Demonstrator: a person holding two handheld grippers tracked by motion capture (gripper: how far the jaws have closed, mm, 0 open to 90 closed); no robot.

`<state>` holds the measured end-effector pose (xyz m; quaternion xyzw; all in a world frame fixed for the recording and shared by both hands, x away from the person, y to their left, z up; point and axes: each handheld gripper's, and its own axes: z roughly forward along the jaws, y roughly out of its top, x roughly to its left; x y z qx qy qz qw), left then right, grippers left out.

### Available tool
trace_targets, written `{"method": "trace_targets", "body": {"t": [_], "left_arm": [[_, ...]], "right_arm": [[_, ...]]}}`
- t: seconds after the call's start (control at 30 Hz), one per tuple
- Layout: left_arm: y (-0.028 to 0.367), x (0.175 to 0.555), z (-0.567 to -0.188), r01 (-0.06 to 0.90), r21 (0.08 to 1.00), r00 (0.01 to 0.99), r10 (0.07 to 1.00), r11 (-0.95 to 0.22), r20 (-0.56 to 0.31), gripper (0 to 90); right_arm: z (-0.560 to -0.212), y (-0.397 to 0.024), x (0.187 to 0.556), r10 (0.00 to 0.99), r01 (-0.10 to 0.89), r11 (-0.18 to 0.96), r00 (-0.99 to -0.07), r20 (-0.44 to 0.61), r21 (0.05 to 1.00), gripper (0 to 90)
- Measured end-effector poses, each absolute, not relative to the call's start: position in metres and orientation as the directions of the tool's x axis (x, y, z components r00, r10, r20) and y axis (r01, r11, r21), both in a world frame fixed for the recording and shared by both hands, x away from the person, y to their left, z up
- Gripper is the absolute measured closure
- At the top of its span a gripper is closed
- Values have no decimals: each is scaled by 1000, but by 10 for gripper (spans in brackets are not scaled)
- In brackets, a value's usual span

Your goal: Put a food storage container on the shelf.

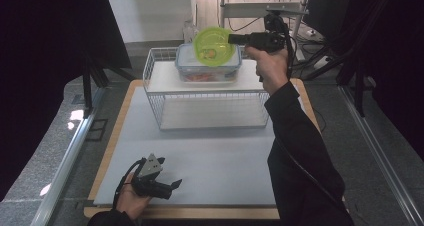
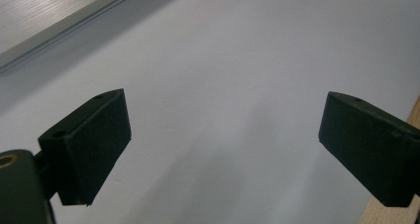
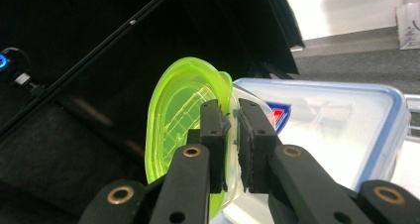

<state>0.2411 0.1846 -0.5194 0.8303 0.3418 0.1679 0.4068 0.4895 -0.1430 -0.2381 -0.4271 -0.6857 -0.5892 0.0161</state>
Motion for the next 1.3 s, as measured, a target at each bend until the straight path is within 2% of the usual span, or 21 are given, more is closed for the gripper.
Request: {"method": "trace_targets", "body": {"t": [0.53,0.63,0.9,0.97,1.1,1.13,1.17,1.3], "left_arm": [[185,241,-520,436,787,715,699,-437,-8,60],[185,242,-520,435,785,716,698,-440,-6,60],[185,242,-521,438,780,720,694,-448,-6,61],[185,242,-521,438,780,720,694,-447,-6,61],[185,241,-521,438,780,719,695,-448,-4,62],[185,241,-521,438,780,719,695,-448,-4,62],[185,241,-521,438,780,719,695,-448,-4,62],[184,242,-521,436,779,719,695,-451,0,62]], "right_arm": [[-248,-127,520,582,653,-114,-567,583,749,804],[-250,-124,523,612,643,-118,-552,566,756,739],[-253,-119,525,649,620,-134,-534,542,773,744],[-253,-118,526,657,609,-131,-538,528,782,680],[-247,-120,521,689,558,-115,-550,471,821,641],[-241,-124,513,701,516,-102,-569,430,850,649],[-241,-124,513,701,516,-102,-569,430,850,649],[-235,-131,478,711,426,-6,-635,303,905,831]]}}
